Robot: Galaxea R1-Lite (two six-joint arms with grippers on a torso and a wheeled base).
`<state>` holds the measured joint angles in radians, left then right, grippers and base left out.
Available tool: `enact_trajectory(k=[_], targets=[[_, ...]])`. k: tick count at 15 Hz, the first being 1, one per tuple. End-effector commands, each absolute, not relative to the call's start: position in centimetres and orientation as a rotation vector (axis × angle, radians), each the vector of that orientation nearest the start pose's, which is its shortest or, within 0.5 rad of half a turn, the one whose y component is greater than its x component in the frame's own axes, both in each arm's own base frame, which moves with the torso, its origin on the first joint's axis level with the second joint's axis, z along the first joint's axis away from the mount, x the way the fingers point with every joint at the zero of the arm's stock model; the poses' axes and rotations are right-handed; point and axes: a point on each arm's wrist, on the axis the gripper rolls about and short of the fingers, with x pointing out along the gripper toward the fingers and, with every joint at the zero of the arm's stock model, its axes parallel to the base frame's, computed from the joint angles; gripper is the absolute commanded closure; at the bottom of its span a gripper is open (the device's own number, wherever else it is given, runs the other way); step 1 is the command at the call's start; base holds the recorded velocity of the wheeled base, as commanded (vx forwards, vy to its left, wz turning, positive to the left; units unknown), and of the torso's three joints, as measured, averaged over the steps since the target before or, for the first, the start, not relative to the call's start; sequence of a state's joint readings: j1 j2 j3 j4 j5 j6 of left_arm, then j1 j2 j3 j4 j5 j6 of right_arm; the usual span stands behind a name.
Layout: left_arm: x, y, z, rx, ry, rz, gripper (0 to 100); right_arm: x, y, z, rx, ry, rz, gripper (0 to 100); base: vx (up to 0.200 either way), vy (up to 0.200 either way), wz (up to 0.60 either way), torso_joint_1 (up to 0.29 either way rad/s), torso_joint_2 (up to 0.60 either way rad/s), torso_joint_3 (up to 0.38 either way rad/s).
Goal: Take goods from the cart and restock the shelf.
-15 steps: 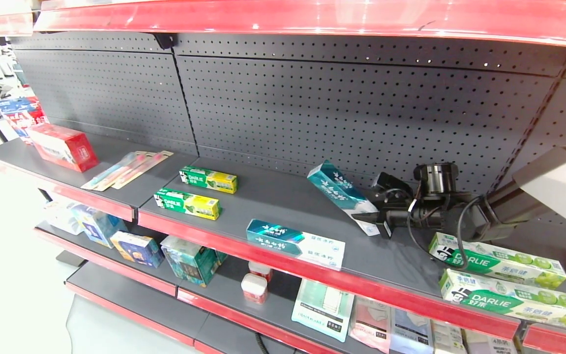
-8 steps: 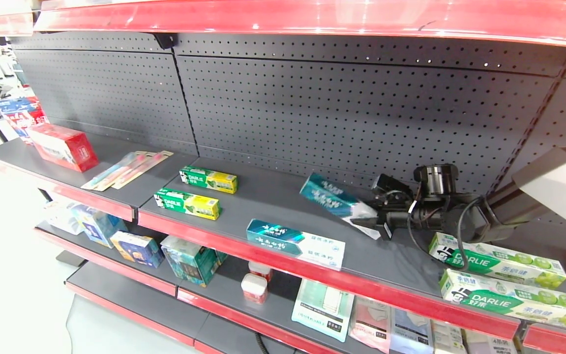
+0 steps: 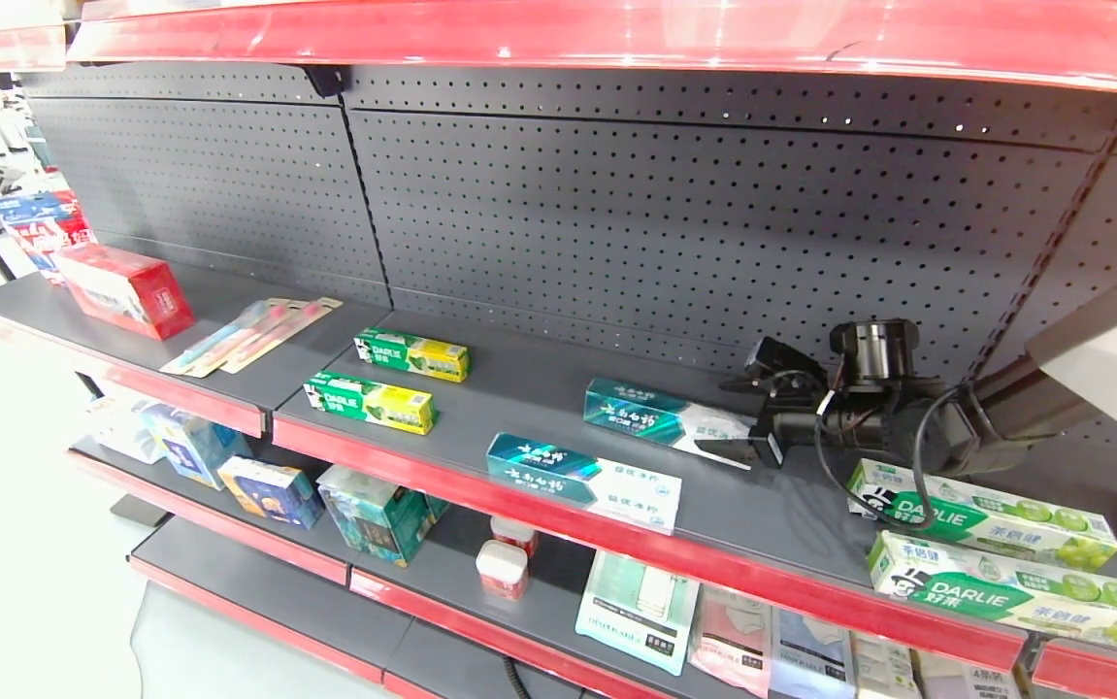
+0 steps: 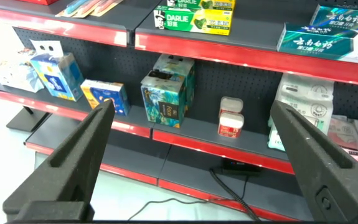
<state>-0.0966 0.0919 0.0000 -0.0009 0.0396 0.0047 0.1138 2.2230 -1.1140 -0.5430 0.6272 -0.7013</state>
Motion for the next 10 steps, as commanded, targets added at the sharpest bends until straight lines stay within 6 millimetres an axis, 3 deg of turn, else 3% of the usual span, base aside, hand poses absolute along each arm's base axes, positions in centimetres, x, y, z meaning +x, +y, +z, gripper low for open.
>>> enact_trajectory(k=[1,5,10], targets=[[-1.5,0.2,7.7,0.011,0.092,-0.057,0,39.7,4.4,7.7,-0.493,0.278,0.836,0,0.000,0.000,0.00,0.000,0.00,0.000],[-1.5,0.2,7.7,0.011,0.092,-0.057,0,37.1,1.6,8.7,-0.448,0.323,0.770,0,0.000,0.000,0.00,0.000,0.00,0.000],[-1.5,0.2,7.7,0.011,0.092,-0.057,0,36.0,0.7,10.8,-0.412,0.296,0.740,0,0.000,0.000,0.00,0.000,0.00,0.000]])
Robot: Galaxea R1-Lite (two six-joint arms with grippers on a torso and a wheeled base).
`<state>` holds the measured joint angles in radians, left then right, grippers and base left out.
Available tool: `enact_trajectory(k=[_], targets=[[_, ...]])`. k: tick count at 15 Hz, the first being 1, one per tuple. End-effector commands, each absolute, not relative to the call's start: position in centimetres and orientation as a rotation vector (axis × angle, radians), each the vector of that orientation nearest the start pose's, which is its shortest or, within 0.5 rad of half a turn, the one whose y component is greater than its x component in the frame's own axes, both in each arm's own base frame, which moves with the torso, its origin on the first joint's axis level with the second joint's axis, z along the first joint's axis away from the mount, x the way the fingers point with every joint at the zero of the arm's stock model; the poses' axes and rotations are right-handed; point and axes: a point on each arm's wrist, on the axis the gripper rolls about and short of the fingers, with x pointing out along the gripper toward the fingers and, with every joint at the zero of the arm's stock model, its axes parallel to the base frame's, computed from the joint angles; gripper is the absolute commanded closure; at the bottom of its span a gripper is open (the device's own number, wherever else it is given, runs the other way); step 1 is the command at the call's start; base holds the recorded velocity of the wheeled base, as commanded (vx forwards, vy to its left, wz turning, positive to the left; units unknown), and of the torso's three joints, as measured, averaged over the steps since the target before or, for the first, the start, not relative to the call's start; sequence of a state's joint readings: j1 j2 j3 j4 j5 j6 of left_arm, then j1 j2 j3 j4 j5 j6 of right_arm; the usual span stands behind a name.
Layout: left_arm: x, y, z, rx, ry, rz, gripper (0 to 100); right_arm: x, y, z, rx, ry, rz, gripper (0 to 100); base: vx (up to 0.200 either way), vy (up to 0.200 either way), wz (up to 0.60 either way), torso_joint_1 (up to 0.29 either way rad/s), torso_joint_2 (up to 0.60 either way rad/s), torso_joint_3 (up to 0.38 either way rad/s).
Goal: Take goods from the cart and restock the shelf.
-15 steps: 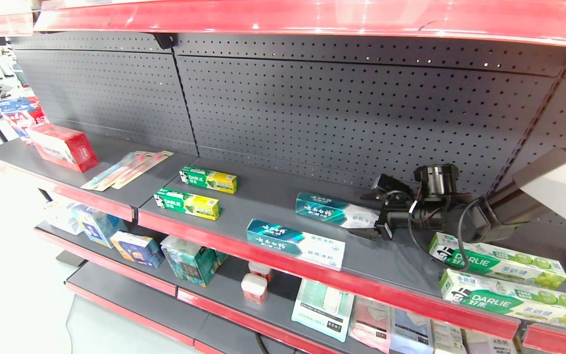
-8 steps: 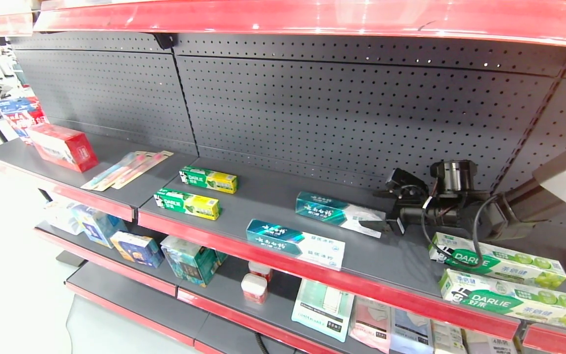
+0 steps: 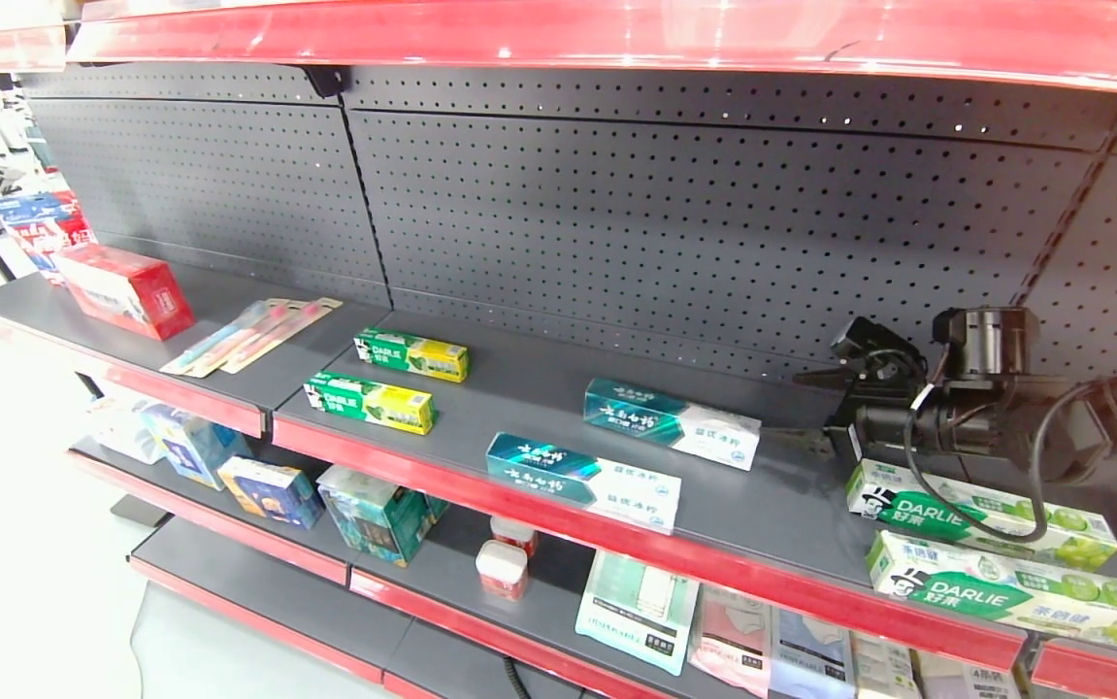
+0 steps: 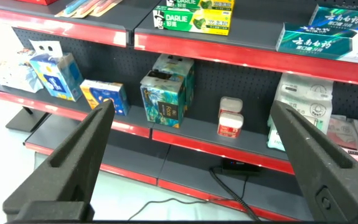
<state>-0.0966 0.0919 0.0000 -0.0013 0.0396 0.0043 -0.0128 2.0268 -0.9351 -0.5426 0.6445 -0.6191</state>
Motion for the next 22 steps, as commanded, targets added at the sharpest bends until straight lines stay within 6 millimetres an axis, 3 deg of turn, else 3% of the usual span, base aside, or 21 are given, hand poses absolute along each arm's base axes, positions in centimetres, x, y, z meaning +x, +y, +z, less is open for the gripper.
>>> enact_trajectory(k=[1,7,13,22], targets=[[-1.5,0.2,7.7,0.011,0.092,-0.058,0,36.0,0.7,10.7,-0.411,0.307,0.719,0,0.000,0.000,0.00,0.000,0.00,0.000],[-1.5,0.2,7.7,0.011,0.092,-0.057,0,36.2,0.5,9.4,-0.441,0.425,0.529,0,0.000,0.000,0.00,0.000,0.00,0.000],[-1.5,0.2,7.7,0.011,0.092,-0.057,0,37.3,-0.3,7.9,-0.440,0.462,0.494,0,0.000,0.000,0.00,0.000,0.00,0.000],[-1.5,0.2,7.7,0.011,0.092,-0.058,0,38.4,0.4,7.9,-0.450,0.440,0.505,0,0.000,0.000,0.00,0.000,0.00,0.000]])
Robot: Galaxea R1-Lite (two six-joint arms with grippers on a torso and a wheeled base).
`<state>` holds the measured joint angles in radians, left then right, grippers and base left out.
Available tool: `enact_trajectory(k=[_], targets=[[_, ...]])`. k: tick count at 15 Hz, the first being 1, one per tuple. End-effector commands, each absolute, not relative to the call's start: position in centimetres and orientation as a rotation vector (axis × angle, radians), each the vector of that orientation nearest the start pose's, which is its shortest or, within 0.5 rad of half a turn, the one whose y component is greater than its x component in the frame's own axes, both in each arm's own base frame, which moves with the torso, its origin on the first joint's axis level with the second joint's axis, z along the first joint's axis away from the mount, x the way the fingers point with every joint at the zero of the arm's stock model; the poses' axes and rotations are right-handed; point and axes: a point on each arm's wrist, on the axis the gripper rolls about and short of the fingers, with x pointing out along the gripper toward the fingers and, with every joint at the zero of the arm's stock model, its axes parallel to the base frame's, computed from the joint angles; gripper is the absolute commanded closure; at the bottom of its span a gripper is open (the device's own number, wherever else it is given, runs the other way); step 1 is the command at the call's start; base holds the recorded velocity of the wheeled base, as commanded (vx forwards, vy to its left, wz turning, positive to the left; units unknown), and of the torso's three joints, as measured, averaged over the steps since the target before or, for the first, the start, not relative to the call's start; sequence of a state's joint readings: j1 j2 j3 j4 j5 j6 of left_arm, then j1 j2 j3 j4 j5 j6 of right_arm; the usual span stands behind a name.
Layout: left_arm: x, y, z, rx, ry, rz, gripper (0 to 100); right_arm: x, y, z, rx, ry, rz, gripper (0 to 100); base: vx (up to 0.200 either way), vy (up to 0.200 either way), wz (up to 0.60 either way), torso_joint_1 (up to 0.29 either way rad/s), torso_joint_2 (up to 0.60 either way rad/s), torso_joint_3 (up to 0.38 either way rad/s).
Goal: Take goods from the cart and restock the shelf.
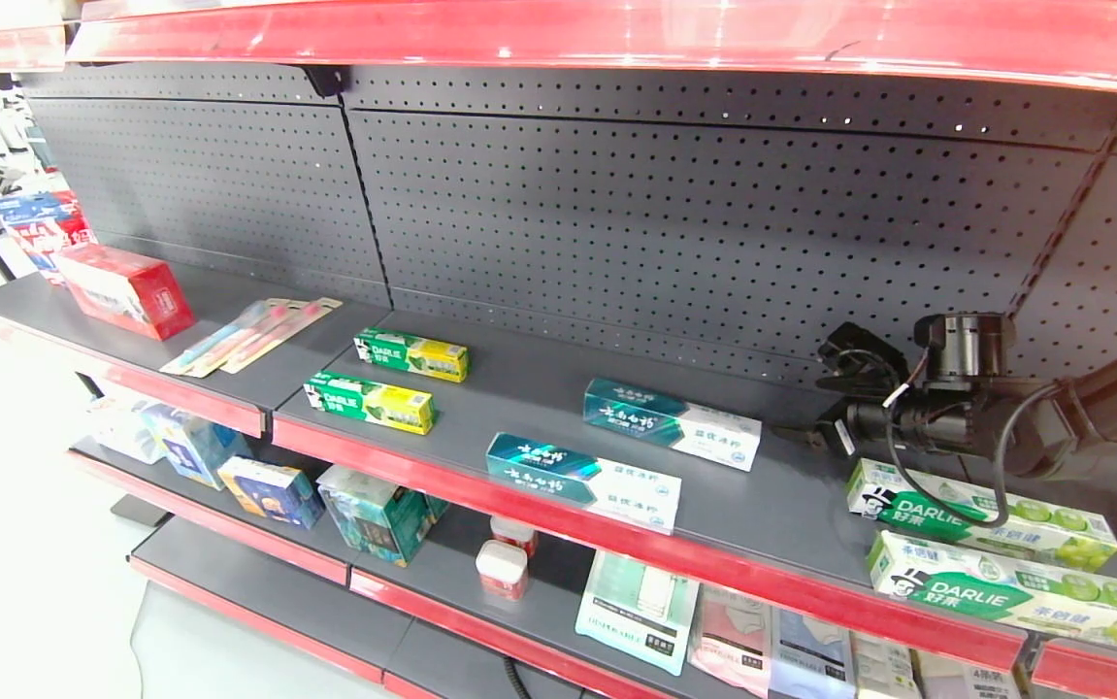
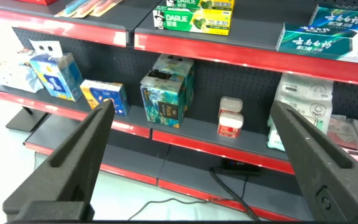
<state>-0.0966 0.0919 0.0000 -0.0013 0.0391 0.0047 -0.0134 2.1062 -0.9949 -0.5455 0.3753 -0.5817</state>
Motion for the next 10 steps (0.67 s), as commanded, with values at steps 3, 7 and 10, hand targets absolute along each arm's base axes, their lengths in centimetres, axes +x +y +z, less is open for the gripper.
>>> enact_trajectory(k=[3,7,10], targets=[[-1.55,0.24,7.74,0.011,0.092,-0.057,0,38.37,0.36,7.89,-0.451,0.441,0.505,0,0.000,0.000,0.00,0.000,0.00,0.000],[-1.55,0.24,7.74,0.011,0.092,-0.057,0,38.11,-0.14,7.62,-0.465,0.458,0.488,0,0.000,0.000,0.00,0.000,0.00,0.000],[-1.55,0.24,7.74,0.011,0.092,-0.057,0,37.91,-0.32,7.43,-0.468,0.469,0.481,0,0.000,0.000,0.00,0.000,0.00,0.000]])
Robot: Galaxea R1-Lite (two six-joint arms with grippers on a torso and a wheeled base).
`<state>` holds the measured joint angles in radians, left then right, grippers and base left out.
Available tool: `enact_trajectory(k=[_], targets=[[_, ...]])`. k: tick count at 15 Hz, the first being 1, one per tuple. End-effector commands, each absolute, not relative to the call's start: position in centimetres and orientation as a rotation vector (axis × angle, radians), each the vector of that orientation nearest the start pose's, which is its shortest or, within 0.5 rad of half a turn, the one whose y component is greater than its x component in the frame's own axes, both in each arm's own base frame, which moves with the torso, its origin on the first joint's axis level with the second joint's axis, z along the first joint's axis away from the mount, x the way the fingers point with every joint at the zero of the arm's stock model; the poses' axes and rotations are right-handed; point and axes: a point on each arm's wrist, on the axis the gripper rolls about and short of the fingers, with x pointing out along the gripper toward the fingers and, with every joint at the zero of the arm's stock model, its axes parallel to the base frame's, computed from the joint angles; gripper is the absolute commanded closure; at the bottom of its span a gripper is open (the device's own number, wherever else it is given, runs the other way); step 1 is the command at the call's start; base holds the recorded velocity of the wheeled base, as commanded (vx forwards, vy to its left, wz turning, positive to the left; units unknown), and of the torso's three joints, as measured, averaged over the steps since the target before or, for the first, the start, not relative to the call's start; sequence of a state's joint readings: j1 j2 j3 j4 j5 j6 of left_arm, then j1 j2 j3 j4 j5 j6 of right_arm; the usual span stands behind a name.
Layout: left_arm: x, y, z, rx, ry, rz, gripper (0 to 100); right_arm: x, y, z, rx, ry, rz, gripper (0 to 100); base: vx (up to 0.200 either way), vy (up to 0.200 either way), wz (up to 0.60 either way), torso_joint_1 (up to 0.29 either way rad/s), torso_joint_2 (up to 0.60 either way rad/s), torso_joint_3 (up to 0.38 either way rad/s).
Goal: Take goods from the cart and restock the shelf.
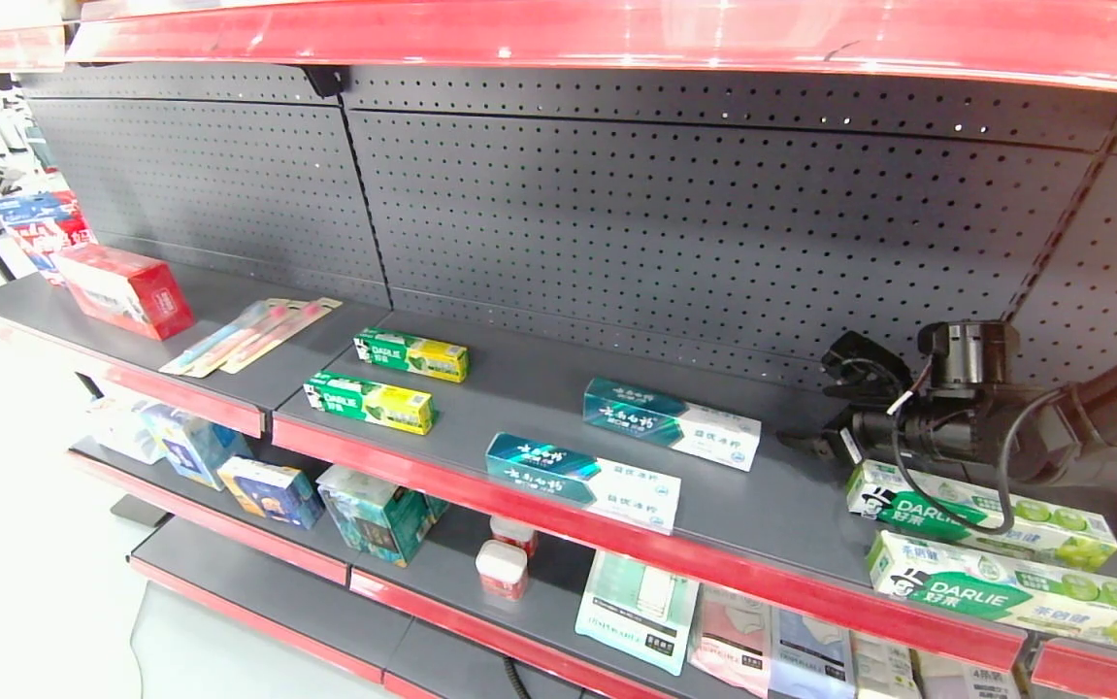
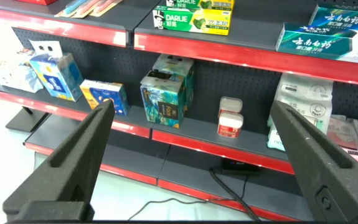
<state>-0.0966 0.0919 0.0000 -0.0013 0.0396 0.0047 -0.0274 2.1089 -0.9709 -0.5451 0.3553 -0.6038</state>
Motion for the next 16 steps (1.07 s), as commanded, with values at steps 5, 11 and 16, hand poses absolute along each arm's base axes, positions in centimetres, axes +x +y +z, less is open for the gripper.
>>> enact_trajectory(k=[5,11,16], targets=[[-1.5,0.2,7.7,0.011,0.092,-0.057,0,37.7,0.9,7.3,-0.475,0.468,0.512,0,0.000,0.000,0.00,0.000,0.00,0.000],[-1.5,0.2,7.7,0.011,0.092,-0.057,0,37.8,2.1,7.6,-0.477,0.436,0.531,0,0.000,0.000,0.00,0.000,0.00,0.000],[-1.5,0.2,7.7,0.011,0.092,-0.057,0,37.9,2.9,7.9,-0.483,0.411,0.547,0,0.000,0.000,0.00,0.000,0.00,0.000]])
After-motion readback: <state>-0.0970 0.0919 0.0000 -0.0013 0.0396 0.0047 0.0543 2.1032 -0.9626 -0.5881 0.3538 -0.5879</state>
